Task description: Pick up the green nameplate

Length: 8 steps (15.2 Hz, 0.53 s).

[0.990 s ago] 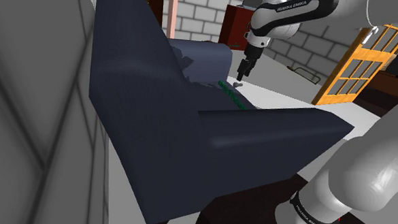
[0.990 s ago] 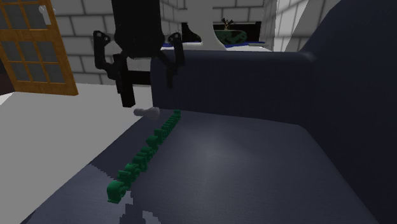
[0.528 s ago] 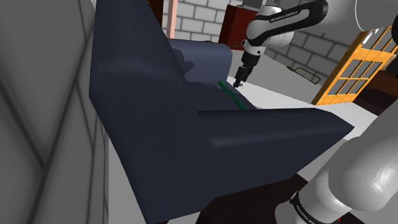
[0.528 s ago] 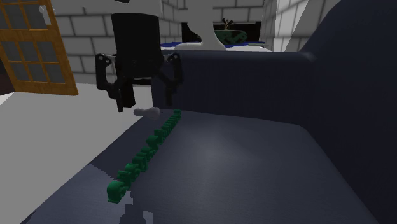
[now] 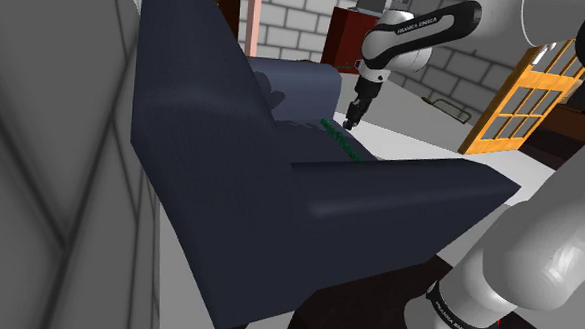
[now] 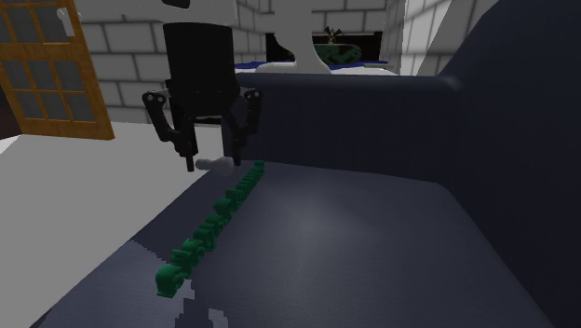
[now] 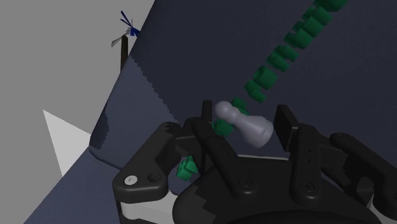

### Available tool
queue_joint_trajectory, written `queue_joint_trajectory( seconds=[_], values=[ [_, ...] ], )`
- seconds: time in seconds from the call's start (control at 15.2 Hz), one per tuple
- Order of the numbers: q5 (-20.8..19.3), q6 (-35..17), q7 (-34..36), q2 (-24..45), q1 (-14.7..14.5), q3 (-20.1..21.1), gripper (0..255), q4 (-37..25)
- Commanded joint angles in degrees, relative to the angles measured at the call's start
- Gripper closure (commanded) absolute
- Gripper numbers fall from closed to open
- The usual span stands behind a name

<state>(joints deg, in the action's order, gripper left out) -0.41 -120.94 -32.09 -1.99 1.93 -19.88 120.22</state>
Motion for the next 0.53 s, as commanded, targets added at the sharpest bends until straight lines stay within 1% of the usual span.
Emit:
queue_joint_trajectory(
  seconds=[0.0, 0.13, 0.46],
  values=[
    [0.00, -0.01, 0.00, 0.03, 0.01, -0.01, 255, 0.05],
    [0.05, -0.07, 0.05, 0.16, -0.03, 0.03, 255, -0.01],
    [-0.41, 3.70, 0.41, -1.07, -0.08, 0.14, 255, -2.62]
  ],
)
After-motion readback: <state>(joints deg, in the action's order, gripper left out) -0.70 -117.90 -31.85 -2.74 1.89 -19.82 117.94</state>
